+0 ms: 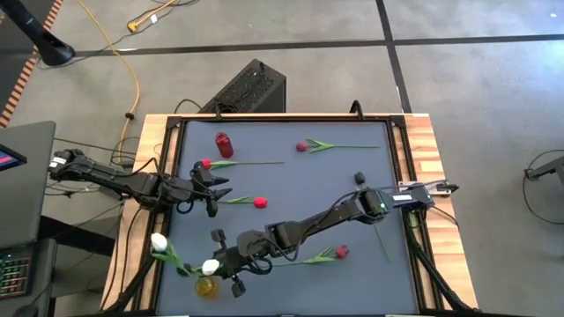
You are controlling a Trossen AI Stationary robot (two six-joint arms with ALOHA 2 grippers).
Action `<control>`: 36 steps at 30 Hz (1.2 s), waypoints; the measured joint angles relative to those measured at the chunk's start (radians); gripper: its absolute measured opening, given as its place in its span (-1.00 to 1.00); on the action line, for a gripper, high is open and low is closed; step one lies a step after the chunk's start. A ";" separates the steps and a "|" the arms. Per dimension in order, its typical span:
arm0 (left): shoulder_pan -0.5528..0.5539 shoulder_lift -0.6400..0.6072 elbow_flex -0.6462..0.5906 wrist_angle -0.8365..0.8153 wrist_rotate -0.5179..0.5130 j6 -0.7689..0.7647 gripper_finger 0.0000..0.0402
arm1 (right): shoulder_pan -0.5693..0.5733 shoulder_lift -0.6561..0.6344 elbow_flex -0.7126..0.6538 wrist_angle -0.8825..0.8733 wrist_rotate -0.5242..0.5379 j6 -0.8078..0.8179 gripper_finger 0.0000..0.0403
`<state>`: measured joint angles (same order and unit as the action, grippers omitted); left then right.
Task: Sort flowers into vase by color
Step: Put the white tulip into the yellow vase, then put the bottom left red tulip into the yellow vase
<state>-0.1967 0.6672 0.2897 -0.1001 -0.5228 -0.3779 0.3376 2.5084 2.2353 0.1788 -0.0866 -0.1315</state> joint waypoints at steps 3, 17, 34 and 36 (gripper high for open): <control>0.000 0.000 0.000 0.000 0.000 0.000 -0.23 | -0.001 0.000 0.000 0.001 -0.022 -0.004 -0.69; 0.000 0.000 0.000 -0.007 0.004 0.000 -0.23 | -0.004 -0.019 -0.001 -0.046 -0.048 0.009 -0.37; 0.000 0.000 0.001 -0.025 0.004 -0.002 -0.23 | -0.007 -0.130 -0.001 -0.415 -0.044 0.101 0.19; 0.000 0.000 0.001 -0.024 0.004 -0.002 -0.23 | -0.007 -0.144 -0.001 -0.464 -0.044 0.101 0.19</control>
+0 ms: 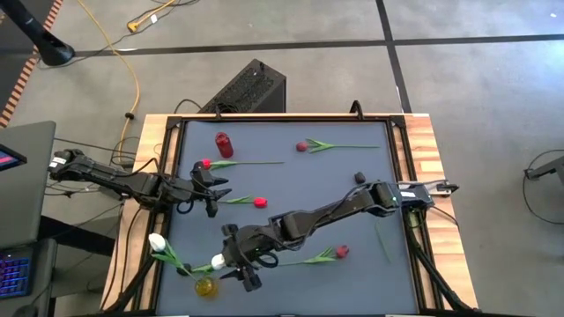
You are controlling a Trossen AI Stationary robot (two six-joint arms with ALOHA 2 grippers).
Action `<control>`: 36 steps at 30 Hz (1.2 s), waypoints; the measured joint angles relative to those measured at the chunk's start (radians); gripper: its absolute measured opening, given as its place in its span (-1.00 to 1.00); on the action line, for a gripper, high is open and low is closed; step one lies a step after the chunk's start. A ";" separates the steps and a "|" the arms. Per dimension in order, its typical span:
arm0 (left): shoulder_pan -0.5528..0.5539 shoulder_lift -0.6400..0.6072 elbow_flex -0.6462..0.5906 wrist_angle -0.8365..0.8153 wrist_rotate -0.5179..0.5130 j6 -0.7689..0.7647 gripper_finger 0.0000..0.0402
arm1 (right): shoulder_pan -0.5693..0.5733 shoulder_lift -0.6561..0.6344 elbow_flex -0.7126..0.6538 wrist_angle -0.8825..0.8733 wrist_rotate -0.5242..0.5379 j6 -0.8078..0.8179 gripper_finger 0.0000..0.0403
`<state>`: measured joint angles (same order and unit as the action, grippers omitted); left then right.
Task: Sort flowers into vase by color
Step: Put the bottom left red tulip into the yellow vase
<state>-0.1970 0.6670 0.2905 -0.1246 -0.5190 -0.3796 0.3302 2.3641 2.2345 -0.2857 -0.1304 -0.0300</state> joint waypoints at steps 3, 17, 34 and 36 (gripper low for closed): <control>0.000 0.000 0.000 0.000 0.000 0.000 -0.23 | 0.000 -0.027 0.000 -0.082 0.000 0.021 0.19; 0.000 0.000 0.000 0.000 0.017 -0.003 -0.23 | -0.005 -0.156 0.001 -0.519 0.000 0.135 0.19; 0.000 0.000 0.000 0.003 -0.084 0.113 -0.23 | -0.003 -0.187 0.001 -0.791 -0.133 0.206 0.19; 0.000 0.000 0.000 0.003 -0.093 0.124 -0.23 | 0.000 -0.187 0.001 -0.843 -0.134 0.209 0.19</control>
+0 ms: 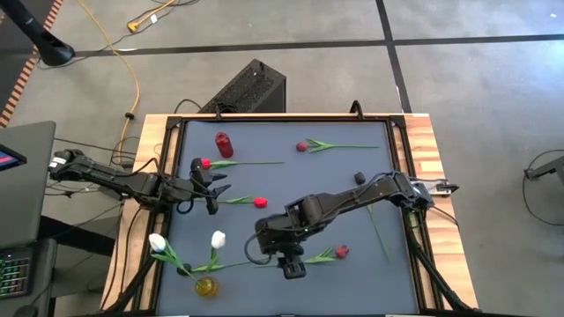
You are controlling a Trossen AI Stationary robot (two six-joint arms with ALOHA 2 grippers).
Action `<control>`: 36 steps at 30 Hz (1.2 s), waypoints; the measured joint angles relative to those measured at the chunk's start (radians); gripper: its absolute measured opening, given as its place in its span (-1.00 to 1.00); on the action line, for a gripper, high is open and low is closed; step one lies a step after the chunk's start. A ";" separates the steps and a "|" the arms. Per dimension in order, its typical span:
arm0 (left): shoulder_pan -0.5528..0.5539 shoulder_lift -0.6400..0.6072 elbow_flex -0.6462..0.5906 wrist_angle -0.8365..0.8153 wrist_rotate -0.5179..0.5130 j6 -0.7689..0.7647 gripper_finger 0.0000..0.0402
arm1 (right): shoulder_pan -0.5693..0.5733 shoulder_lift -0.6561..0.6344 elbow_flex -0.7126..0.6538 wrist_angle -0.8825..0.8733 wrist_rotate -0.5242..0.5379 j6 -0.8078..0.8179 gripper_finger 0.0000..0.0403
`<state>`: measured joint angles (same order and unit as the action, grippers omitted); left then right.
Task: Sort flowers into vase by color
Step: Put the bottom left red tulip into the yellow vase
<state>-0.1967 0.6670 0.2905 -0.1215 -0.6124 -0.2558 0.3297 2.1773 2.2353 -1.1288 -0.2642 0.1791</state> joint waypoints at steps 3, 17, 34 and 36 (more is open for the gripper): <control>0.000 0.000 0.000 0.000 -0.002 0.016 -0.23 | 0.006 0.000 0.000 -0.092 0.000 0.020 0.19; 0.000 0.000 0.000 0.026 -0.024 0.122 -0.23 | 0.026 0.000 0.000 -0.423 -0.056 0.235 0.19; 0.018 0.000 0.000 0.051 -0.023 0.141 -0.23 | 0.010 -0.238 -0.409 -0.437 0.043 0.355 0.19; 0.018 0.000 0.000 0.051 -0.023 0.141 -0.23 | 0.003 -0.296 -0.493 -0.424 0.071 0.404 0.19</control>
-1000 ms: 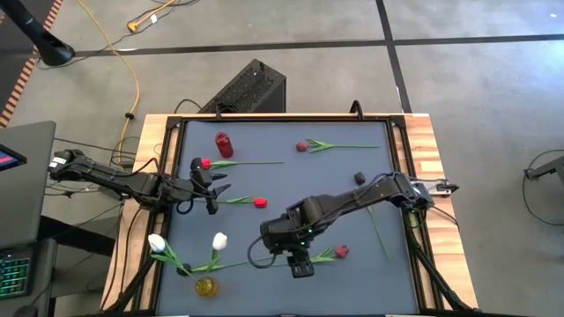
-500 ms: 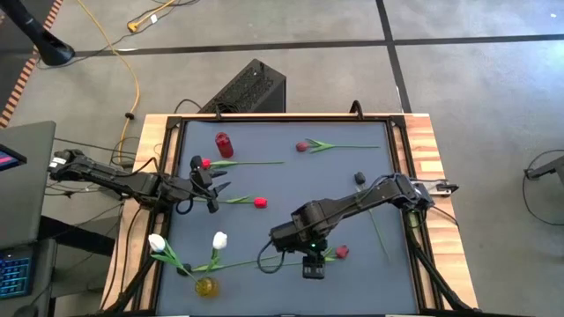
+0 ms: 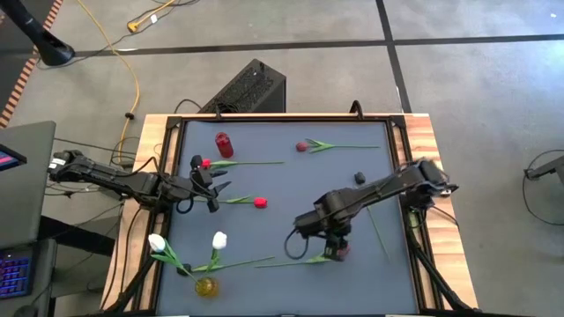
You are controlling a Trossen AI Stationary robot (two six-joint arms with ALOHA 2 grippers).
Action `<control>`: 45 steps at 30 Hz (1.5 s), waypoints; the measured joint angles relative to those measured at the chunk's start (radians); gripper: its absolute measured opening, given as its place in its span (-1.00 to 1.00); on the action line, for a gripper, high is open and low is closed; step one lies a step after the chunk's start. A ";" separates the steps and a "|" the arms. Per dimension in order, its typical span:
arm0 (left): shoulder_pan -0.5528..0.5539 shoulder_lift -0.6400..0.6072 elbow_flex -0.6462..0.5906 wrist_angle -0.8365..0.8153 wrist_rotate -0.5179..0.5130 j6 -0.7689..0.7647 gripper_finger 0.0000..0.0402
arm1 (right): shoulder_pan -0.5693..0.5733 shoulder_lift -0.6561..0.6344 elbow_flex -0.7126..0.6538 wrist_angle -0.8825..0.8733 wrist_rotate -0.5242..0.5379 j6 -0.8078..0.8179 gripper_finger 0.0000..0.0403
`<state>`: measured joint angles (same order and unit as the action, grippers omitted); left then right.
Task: Sort flowers into vase by color
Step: Put the bottom left red tulip into the yellow vase
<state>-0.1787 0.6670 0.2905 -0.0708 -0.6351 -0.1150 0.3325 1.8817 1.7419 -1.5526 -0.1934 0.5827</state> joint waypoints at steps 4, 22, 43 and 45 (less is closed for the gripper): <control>0.000 0.000 0.000 -0.001 0.000 -0.010 -0.23 | -0.017 -0.115 -0.172 0.070 0.020 0.095 0.19; 0.000 0.000 0.000 0.000 0.131 -0.029 -0.23 | -0.046 -0.460 -0.660 0.424 0.134 0.394 0.19; 0.128 0.275 0.043 -0.135 0.468 -0.023 -0.23 | -0.068 -0.523 -0.762 0.592 0.273 0.399 0.19; 0.145 0.321 0.067 -0.150 0.476 -0.006 -0.23 | -0.068 -0.523 -0.762 0.591 0.273 0.380 0.19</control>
<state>-0.0334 0.9883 0.3576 -0.2206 -0.1595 -0.1206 0.2646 1.3583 0.9794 -0.9615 0.0796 0.9626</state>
